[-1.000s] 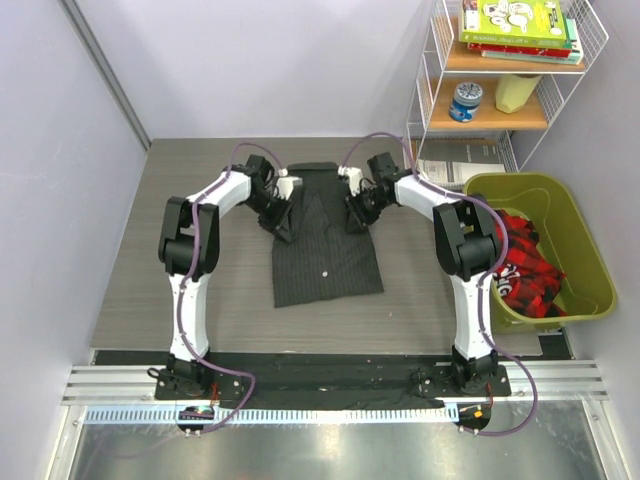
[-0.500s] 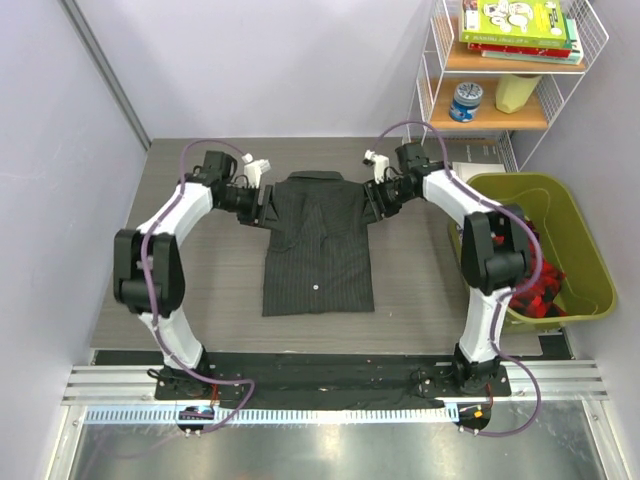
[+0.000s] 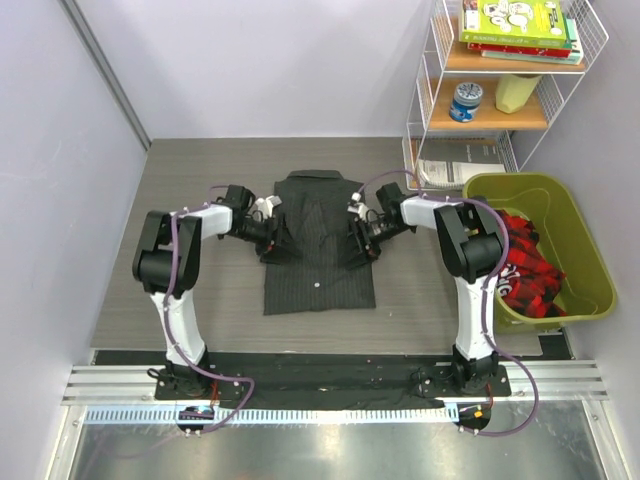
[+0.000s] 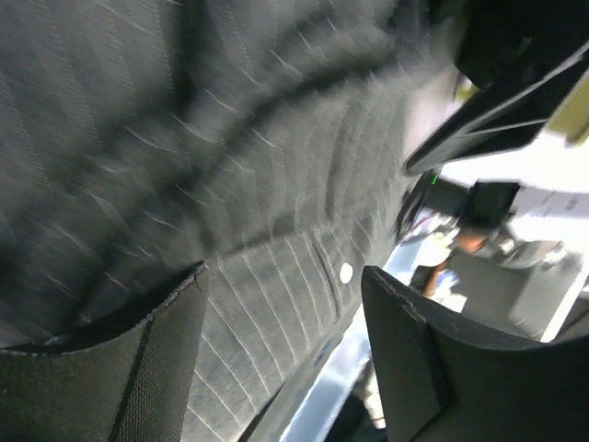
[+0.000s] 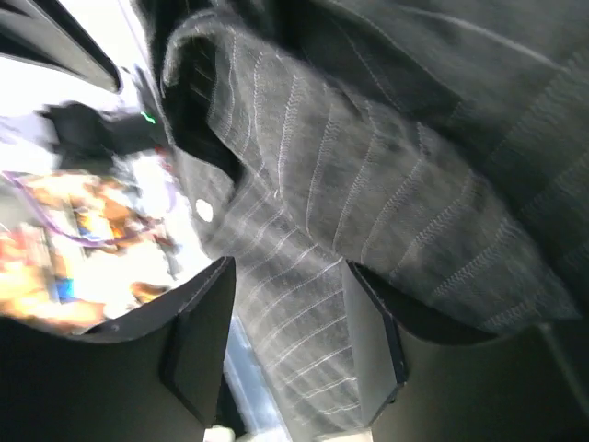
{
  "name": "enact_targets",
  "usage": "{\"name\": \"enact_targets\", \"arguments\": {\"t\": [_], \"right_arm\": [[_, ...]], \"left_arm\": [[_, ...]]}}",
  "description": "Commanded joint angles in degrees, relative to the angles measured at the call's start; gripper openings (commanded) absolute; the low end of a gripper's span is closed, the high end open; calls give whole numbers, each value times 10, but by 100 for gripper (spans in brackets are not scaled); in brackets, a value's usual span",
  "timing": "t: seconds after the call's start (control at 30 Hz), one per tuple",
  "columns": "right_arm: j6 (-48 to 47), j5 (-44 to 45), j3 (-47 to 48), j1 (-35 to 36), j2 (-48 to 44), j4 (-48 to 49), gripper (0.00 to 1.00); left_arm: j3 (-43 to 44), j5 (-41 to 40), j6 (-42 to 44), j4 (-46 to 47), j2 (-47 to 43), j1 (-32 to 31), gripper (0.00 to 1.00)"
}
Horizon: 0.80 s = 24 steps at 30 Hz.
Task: Fold and stack the long sleeve shirts
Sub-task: Fold the shirt
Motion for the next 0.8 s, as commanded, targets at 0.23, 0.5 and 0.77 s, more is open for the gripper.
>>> {"name": "enact_targets", "arguments": {"t": [0.23, 0.5, 0.77], "right_arm": [[44, -36, 13, -26, -75, 22, 79], [95, -52, -126, 72, -166, 117, 81], [60, -42, -136, 16, -6, 112, 68]], "left_arm": [[64, 118, 29, 9, -33, 10, 73], [-63, 129, 35, 15, -125, -131, 75], [-119, 89, -26, 133, 10, -107, 73]]}}
